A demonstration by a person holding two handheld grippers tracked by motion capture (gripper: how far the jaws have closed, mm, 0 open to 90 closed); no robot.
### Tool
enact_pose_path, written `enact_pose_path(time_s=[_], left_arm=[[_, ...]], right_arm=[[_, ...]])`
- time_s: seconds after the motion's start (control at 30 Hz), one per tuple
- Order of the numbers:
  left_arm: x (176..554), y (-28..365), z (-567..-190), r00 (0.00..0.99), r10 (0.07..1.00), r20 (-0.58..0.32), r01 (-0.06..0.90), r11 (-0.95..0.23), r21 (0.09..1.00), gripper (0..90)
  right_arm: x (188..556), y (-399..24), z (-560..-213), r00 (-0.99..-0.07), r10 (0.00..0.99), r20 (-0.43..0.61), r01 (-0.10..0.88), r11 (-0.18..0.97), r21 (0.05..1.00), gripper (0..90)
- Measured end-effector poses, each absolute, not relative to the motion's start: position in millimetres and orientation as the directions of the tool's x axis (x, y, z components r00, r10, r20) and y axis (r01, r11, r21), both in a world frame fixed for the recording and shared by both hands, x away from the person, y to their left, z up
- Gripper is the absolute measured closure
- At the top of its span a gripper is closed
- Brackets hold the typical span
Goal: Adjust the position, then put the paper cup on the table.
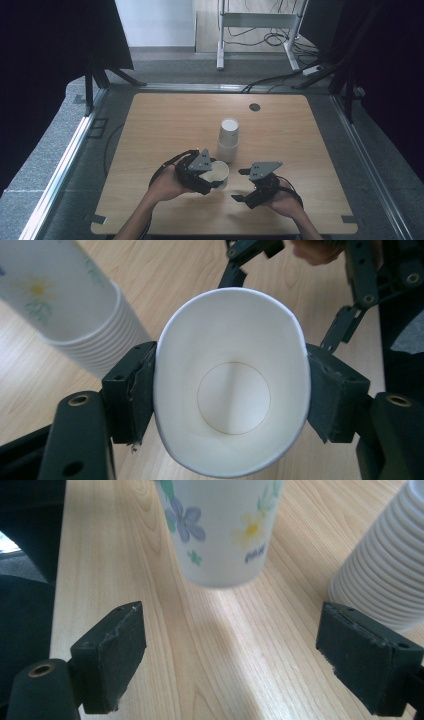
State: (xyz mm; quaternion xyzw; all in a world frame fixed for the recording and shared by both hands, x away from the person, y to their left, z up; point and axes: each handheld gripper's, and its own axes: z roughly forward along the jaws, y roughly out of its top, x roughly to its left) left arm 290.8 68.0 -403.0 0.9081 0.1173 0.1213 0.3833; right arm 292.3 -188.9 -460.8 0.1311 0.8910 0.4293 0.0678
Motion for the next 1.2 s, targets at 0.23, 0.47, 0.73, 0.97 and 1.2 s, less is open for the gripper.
enact_pose_path(time_s=[0.23,0.47,0.73,0.97,1.2], left_arm=[[294.0,78.7,-402.9,0.922,0.358,0.146,0.155,-0.687,0.71,29.3],[299.1,89.6,-401.3,0.897,0.414,0.151,0.195,-0.68,0.707,29.3],[306.6,101.3,-403.9,0.866,0.476,0.156,0.245,-0.675,0.696,28.9],[318.6,115.7,-411.3,0.829,0.536,0.162,0.297,-0.666,0.684,28.6],[329.4,125.0,-420.5,0.796,0.581,0.17,0.349,-0.671,0.655,28.2]], right_arm=[[293.2,-198.2,-461.0,-0.945,0.328,0.0,0.206,0.592,0.779,12.5],[295.3,-208.1,-460.9,-0.93,0.368,0.003,0.231,0.578,0.783,11.2],[297.3,-218.3,-463.6,-0.915,0.404,0.009,0.259,0.568,0.781,9.6],[299.8,-225.6,-468.9,-0.898,0.441,0.005,0.285,0.572,0.769,2.1],[301.4,-229.8,-475.5,-0.884,0.466,0.018,0.317,0.572,0.757,0.0]])
